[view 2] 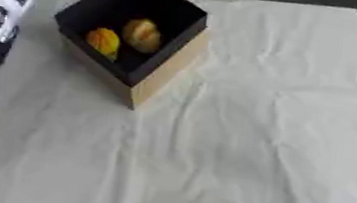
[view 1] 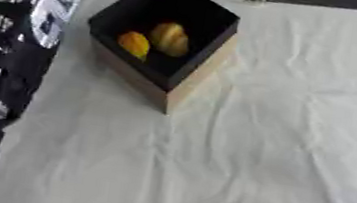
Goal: Pick up objects on the table and place them in the box.
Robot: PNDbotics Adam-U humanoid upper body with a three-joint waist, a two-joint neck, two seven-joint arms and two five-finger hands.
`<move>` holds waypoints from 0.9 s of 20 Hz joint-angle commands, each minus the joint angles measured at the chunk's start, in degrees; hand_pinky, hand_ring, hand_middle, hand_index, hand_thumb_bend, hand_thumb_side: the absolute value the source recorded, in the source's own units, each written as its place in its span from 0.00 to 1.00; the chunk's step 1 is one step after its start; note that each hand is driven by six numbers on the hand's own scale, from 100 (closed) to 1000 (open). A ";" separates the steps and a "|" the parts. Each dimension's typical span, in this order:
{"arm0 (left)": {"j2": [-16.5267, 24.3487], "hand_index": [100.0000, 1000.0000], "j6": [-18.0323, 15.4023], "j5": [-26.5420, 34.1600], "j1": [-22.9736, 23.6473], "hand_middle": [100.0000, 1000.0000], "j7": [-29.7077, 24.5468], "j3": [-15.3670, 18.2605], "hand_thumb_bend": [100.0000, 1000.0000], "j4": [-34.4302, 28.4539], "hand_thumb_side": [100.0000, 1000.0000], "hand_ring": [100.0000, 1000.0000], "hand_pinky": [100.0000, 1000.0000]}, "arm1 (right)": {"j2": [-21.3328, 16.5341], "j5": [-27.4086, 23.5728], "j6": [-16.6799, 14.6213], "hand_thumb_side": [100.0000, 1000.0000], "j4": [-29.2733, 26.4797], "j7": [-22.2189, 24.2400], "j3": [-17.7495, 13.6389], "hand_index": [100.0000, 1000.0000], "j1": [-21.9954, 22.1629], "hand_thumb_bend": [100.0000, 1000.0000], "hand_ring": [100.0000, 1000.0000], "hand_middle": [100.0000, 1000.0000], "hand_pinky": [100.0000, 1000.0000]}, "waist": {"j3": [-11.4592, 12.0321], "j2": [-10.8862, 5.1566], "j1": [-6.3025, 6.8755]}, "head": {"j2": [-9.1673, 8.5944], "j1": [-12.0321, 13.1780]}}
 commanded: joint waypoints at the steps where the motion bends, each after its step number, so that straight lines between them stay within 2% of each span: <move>1: 5.29 0.69 1.15 14.60 0.93 0.55 0.24 1.31 0.00 -10.63 0.53 0.66 0.76 | -2.14 -0.28 -0.34 0.47 -0.94 -0.64 -0.72 0.78 -0.11 0.00 0.85 0.54 0.91 | 0.39 -1.76 -0.56 | -0.50 -1.16; 4: 8.72 0.66 1.89 24.98 5.65 0.52 2.60 3.00 0.00 -19.65 0.49 0.62 0.72 | -2.39 -0.11 -0.75 0.46 -0.94 -1.11 -1.03 0.78 0.14 0.00 0.84 0.54 0.91 | 0.88 -1.91 -0.71 | -0.54 -1.82; 6: 10.79 0.66 3.15 30.76 10.75 0.52 7.03 5.22 0.00 -26.09 0.47 0.61 0.72 | -2.55 0.14 -1.17 0.45 -0.94 -1.59 -1.40 0.78 0.40 0.00 0.84 0.54 0.91 | 1.23 -1.86 -0.85 | -0.56 -2.58; 8: 12.66 0.69 4.72 33.72 16.88 0.54 12.84 8.21 0.04 -32.49 0.45 0.64 0.74 | -2.68 0.49 -1.65 0.44 -0.94 -2.12 -1.83 0.78 0.61 0.00 0.84 0.54 0.91 | 1.62 -1.66 -1.04 | -0.38 -3.38; 9: 13.48 0.74 4.24 34.19 19.98 0.57 15.59 9.40 0.12 -34.72 0.42 0.67 0.78 | -2.75 0.71 -1.93 0.43 -0.94 -2.36 -2.00 0.78 0.71 0.00 0.84 0.54 0.91 | 1.81 -1.54 -1.15 | -0.21 -3.69; 11: 14.86 0.81 0.26 33.67 26.48 0.65 20.13 11.89 0.20 -36.35 0.42 0.73 0.82 | -2.99 1.21 -2.62 0.41 -0.94 -2.87 -2.36 0.78 0.95 0.00 0.84 0.55 0.91 | 2.35 -1.32 -1.44 | 0.11 -4.17; 14: 14.84 0.88 -5.74 30.66 34.64 0.72 25.20 15.47 0.29 -36.81 0.40 0.78 0.84 | -3.44 1.82 -3.72 0.38 -0.94 -3.71 -2.72 0.78 1.03 0.00 0.84 0.55 0.90 | 3.43 -1.11 -2.07 | 0.46 -4.86; 18: 13.33 0.93 -10.83 27.04 40.86 0.75 29.59 18.23 0.34 -36.87 0.40 0.80 0.84 | -3.91 2.32 -4.84 0.36 -0.94 -4.36 -2.79 0.78 0.92 0.00 0.84 0.55 0.90 | 4.59 -0.97 -2.90 | 0.76 -5.40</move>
